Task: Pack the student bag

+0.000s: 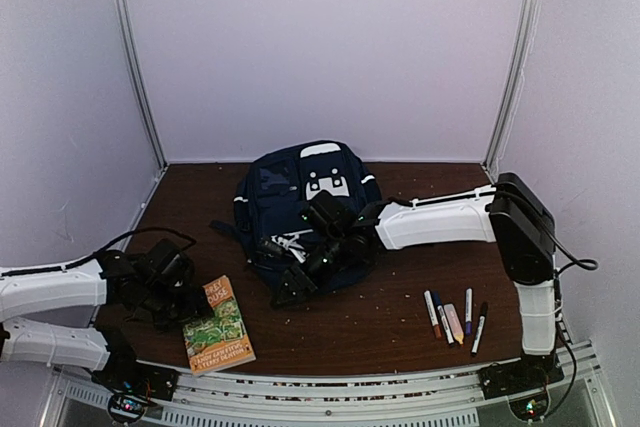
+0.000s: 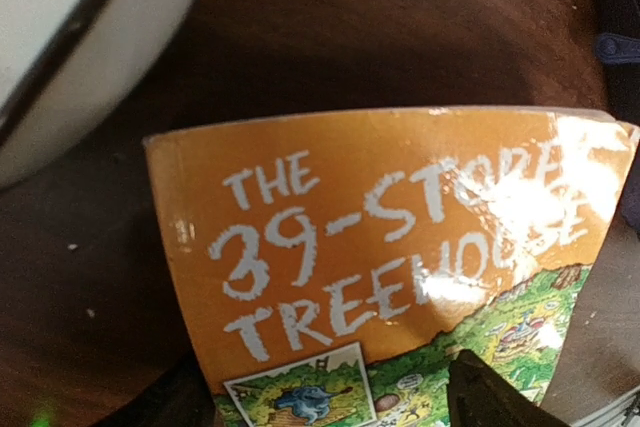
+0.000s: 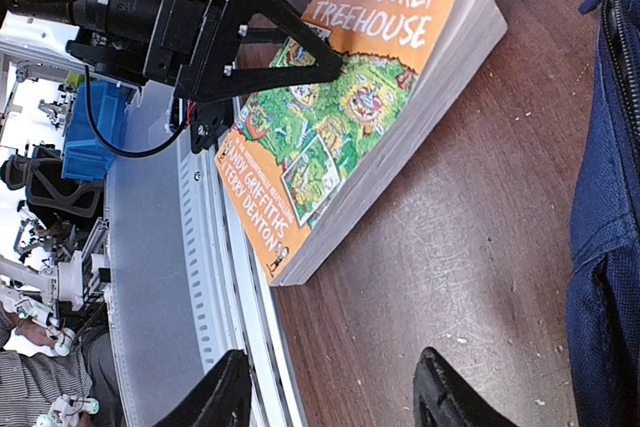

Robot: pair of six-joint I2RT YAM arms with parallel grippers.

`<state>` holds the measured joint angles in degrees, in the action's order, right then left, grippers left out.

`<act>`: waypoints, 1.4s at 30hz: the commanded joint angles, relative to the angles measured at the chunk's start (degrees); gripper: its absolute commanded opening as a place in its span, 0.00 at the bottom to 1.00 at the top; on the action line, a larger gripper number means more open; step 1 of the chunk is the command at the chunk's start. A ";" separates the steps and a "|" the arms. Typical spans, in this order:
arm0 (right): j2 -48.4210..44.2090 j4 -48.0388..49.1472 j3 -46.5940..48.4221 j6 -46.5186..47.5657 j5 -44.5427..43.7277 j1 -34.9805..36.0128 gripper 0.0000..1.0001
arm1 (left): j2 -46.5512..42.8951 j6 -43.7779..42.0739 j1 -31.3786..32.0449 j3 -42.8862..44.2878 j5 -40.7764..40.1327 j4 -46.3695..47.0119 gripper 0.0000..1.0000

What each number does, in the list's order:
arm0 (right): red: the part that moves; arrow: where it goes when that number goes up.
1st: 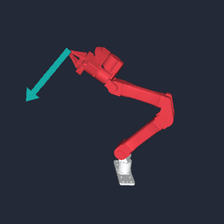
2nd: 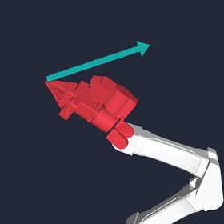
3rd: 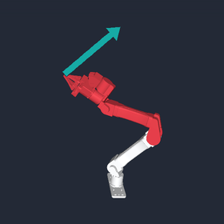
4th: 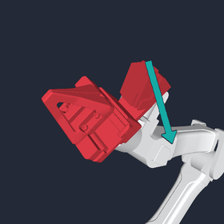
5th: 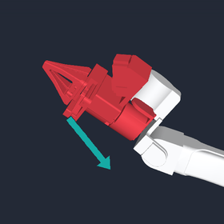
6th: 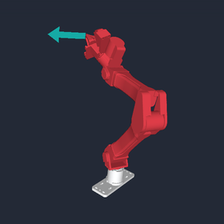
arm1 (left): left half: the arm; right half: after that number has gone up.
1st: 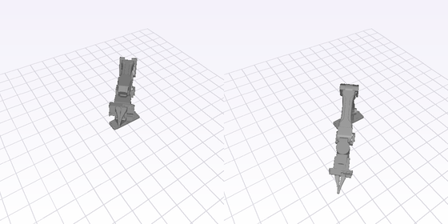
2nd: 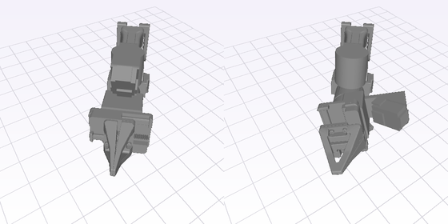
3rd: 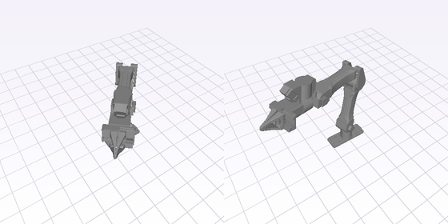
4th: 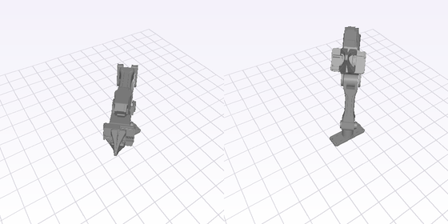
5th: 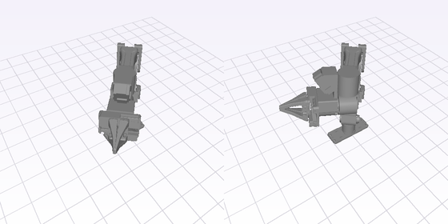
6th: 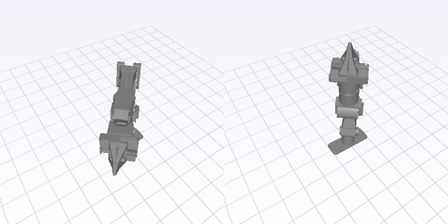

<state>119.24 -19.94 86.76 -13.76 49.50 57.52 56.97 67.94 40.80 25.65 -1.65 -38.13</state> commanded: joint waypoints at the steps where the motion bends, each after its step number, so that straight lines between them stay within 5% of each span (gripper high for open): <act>1: 1.07 -0.35 -0.04 -0.52 -0.11 -0.23 0.55 | 1.59 -1.28 -0.32 0.27 3.93 9.84 0.81; 16: 4.38 0.07 3.90 -0.16 -7.75 -2.33 0.43 | 15.20 0.14 7.92 3.90 8.69 21.97 0.76; 27: 9.25 -1.41 11.35 -1.14 -11.59 -2.43 0.39 | 13.12 1.52 9.13 2.80 7.21 20.73 0.76; 42: 8.13 -2.80 9.55 -2.70 -17.82 -3.16 0.39 | 12.99 0.99 9.13 2.89 6.63 20.38 0.76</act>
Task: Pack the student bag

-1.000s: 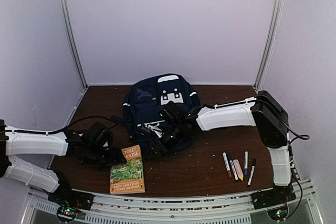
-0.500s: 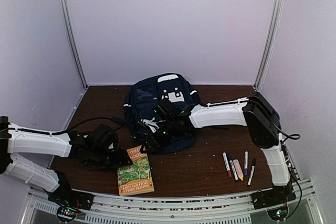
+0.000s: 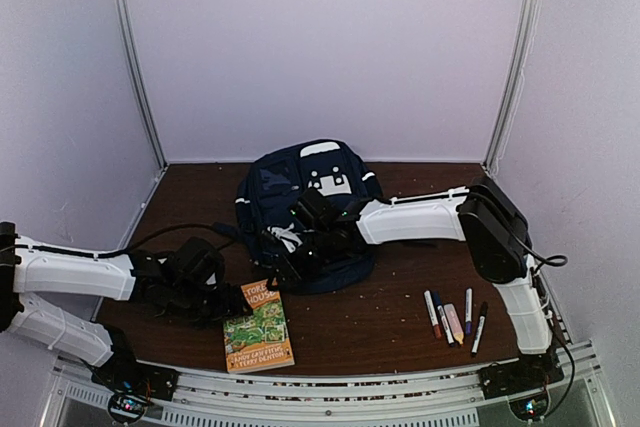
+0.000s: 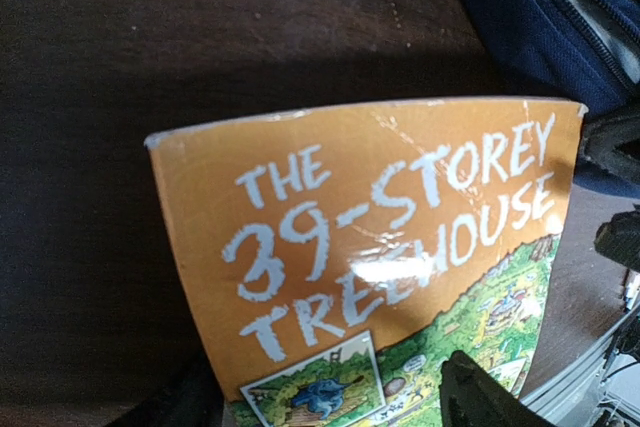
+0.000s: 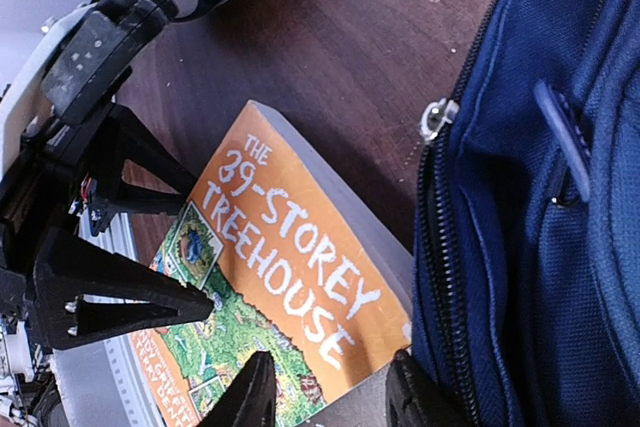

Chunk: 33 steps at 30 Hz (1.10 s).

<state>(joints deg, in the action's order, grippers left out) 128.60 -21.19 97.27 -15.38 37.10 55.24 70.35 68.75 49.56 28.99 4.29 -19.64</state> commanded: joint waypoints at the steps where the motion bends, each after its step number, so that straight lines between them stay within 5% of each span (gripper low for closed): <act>1: -1.42 -1.60 -1.03 -1.56 -5.83 -0.99 0.39 | -0.31 0.16 0.36 -0.44 0.70 1.88 0.76; 7: -0.15 -0.96 -0.30 -2.55 -4.31 -1.03 0.38 | 0.32 -0.20 0.36 0.01 0.69 1.97 0.76; 17: -0.36 2.88 -1.47 -2.92 0.54 -1.06 0.21 | 0.12 -0.29 0.36 -0.26 0.58 2.02 0.76; 33: 6.62 4.54 3.02 -5.66 7.71 -1.10 0.16 | -0.91 0.15 0.36 -1.78 -0.47 2.15 0.76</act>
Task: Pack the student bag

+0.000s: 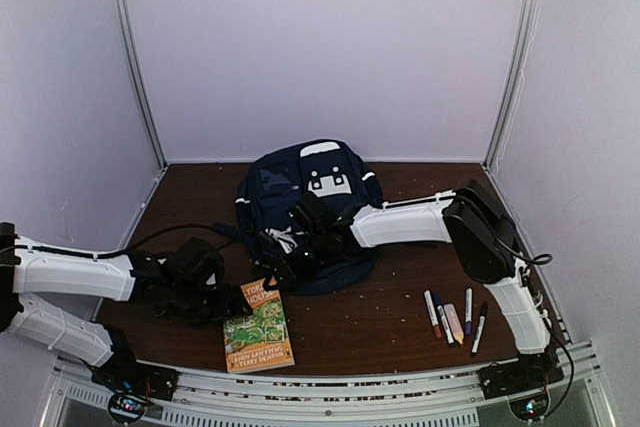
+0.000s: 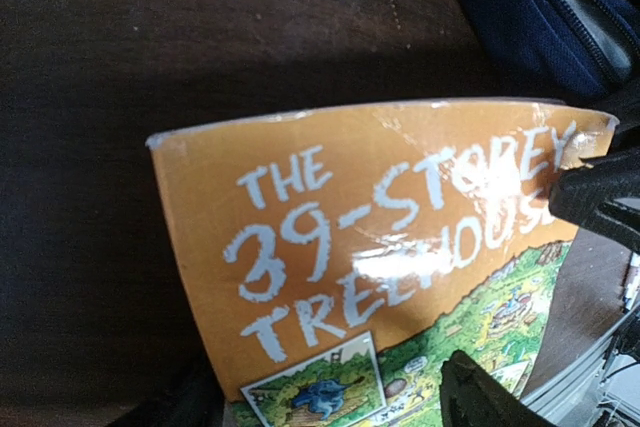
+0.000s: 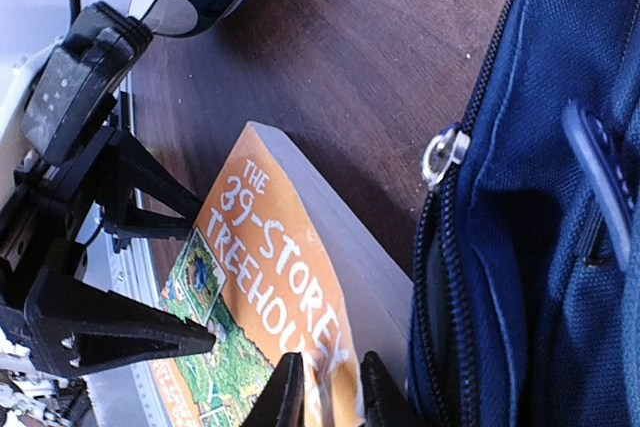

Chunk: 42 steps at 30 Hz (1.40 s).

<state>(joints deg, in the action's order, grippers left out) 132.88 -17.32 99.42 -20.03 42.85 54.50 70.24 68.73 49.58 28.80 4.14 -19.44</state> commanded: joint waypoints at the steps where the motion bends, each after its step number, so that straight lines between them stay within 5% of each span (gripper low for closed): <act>1: 2.27 0.89 0.87 -1.10 2.41 -0.35 0.13 | -1.10 0.40 0.34 -1.88 -0.43 1.95 0.76; 4: 1.37 1.87 0.76 -0.92 3.91 -0.42 0.00 | -2.55 0.50 0.34 -3.10 -1.56 2.07 0.80; 12: -4.71 8.61 -4.00 2.30 10.25 -0.44 0.00 | -15.63 -3.92 0.27 -8.80 -7.74 4.01 0.95; 23: -8.35 19.34 -9.20 -1.83 15.93 -0.07 0.00 | -29.18 -5.20 -0.01 -20.34 -6.69 15.97 0.96; 32: -11.70 21.52 -11.61 -1.20 17.65 0.71 0.00 | -26.33 -7.62 -0.01 -23.37 -1.48 30.51 0.90; 42: -11.09 21.00 -11.92 -0.47 17.61 0.69 0.00 | -22.55 -5.55 -0.17 -25.89 1.75 41.90 0.66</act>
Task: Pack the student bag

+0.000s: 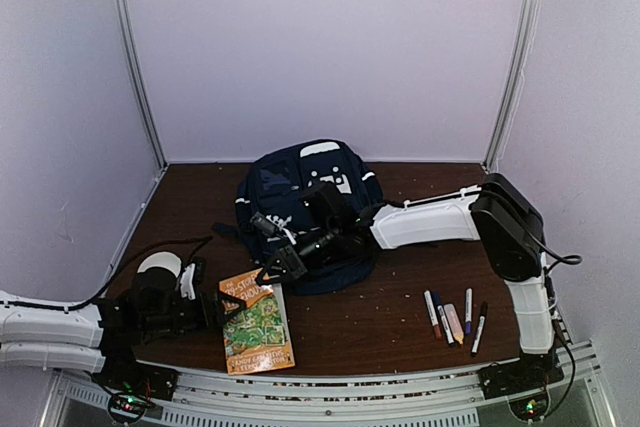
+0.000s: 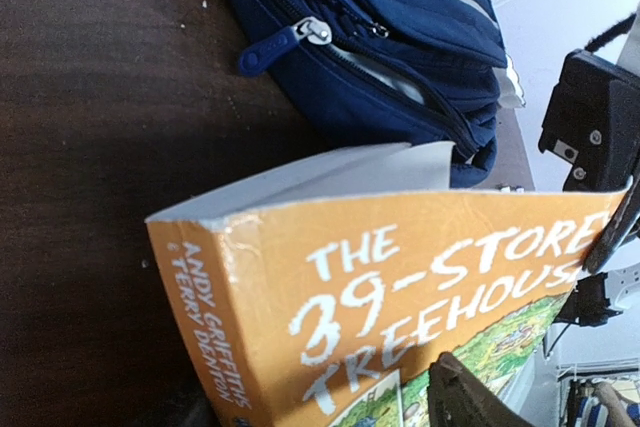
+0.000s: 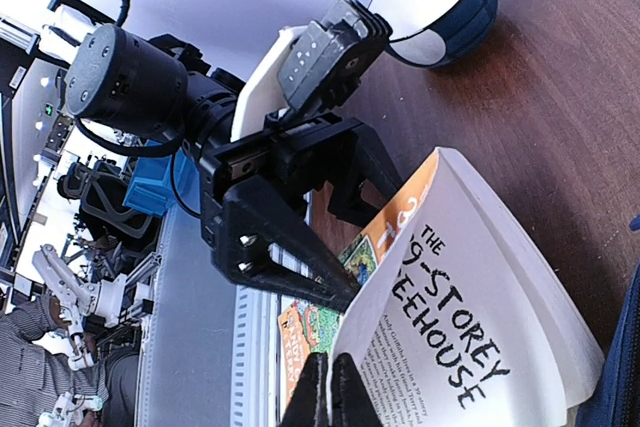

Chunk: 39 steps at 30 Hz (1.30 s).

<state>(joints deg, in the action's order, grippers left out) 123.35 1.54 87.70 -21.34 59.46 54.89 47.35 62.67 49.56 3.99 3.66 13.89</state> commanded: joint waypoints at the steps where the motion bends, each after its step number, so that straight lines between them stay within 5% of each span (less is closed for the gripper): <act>1: -1.32 2.09 -0.17 0.91 1.01 0.24 0.00 | 0.22 0.53 -0.16 -1.13 2.31 8.60 0.59; 4: -0.63 1.74 -0.21 0.76 0.71 0.02 0.00 | -0.99 0.88 -0.23 -1.18 1.83 7.21 0.36; 10: -1.09 -2.94 -1.50 2.18 -4.80 -1.47 0.01 | -6.51 1.14 -0.34 -0.65 0.34 0.35 0.19; 14: -2.37 -14.57 -1.29 5.41 -18.61 -3.65 0.11 | -12.80 0.02 -0.42 0.30 0.03 -5.32 0.00; 19: -2.28 -19.25 -0.47 6.52 -22.42 -5.19 0.33 | -20.31 -2.24 -0.56 1.11 0.17 -6.66 0.00; 27: -16.33 -17.56 -5.87 11.13 -11.51 -7.73 0.45 | -21.68 -8.46 -0.64 17.27 1.10 -21.32 0.00; 32: -28.75 -11.39 -13.00 9.42 -7.52 -10.37 0.57 | -14.57 -12.90 -0.95 29.99 -3.62 -27.19 0.00; 39: -34.81 -13.80 -11.77 6.66 -4.44 -16.24 0.79 | 2.79 -17.63 -3.67 43.94 -0.76 -19.04 0.00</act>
<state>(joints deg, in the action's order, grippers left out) 88.77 -12.38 75.70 -12.16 51.79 41.71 43.13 49.39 47.83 41.54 1.65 -13.76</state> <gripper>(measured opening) 0.737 0.207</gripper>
